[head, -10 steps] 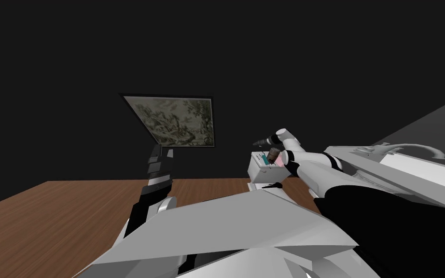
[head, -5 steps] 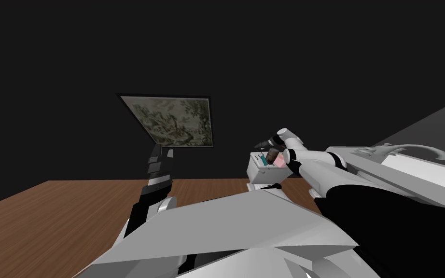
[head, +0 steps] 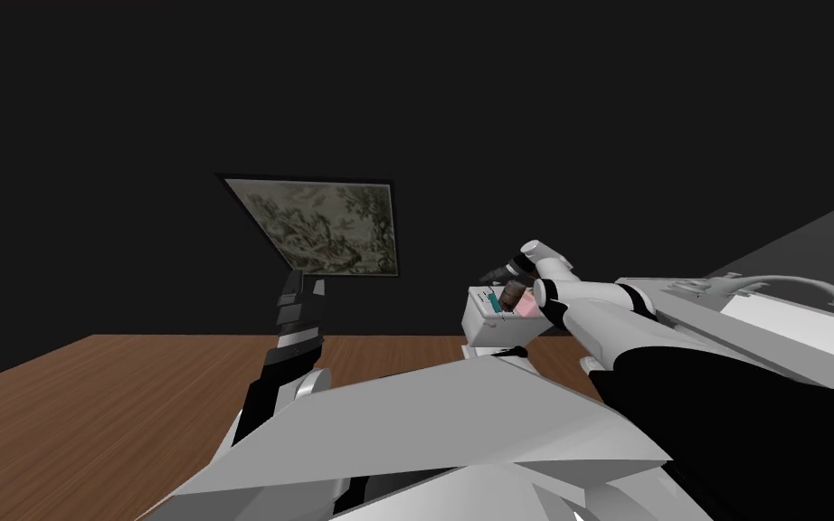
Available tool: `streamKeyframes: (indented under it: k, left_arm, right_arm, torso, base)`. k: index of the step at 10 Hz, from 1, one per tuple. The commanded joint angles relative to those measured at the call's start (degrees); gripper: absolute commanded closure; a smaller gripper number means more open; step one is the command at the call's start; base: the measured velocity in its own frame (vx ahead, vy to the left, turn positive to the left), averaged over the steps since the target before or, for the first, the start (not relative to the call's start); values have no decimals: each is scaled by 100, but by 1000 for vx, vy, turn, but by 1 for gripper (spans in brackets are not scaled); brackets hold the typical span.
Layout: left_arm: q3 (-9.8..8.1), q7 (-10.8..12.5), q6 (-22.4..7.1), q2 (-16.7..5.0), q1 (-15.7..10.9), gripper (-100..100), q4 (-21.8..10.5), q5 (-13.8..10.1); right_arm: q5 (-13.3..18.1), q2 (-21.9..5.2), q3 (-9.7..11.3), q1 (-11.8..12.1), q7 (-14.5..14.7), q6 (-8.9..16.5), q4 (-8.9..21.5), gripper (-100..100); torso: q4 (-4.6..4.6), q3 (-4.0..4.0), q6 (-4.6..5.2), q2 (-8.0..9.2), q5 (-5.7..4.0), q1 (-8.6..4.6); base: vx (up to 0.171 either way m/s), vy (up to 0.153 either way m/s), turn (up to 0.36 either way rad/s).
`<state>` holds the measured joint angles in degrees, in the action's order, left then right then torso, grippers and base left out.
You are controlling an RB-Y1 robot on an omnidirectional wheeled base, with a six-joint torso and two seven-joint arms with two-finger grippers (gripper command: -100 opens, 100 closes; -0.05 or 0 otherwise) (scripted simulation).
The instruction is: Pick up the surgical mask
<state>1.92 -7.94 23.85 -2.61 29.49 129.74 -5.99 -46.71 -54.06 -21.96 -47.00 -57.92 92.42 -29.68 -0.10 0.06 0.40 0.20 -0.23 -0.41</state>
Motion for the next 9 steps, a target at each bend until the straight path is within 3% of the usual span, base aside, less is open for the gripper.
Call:
streamKeyframes:
  k: [1, 7, 9]
  left_arm:
    - [0, 0, 0, 0, 0, 0, 0, 0]
    - [0, 0, 0, 0, 0, 0, 0, 0]
    - [0, 0, 0, 0, 0, 0, 0, 0]
  right_arm:
    - [-4, 0, -21, 100, -56, 218, -117, -100]
    - [390, -85, 191, 265, -107, 1098, 122, -100]
    - [390, -85, 191, 265, -107, 1118, 122, -100]
  torso:
    - [0, 0, 0, 0, 0, 0]
    - [-17, 8, 47, 33, -39, -48]
    - [-18, 12, 56, 42, -49, -67]
  base:
    - [3, -20, -9]
    - [0, -36, 5]
    - [-4, -27, -9]
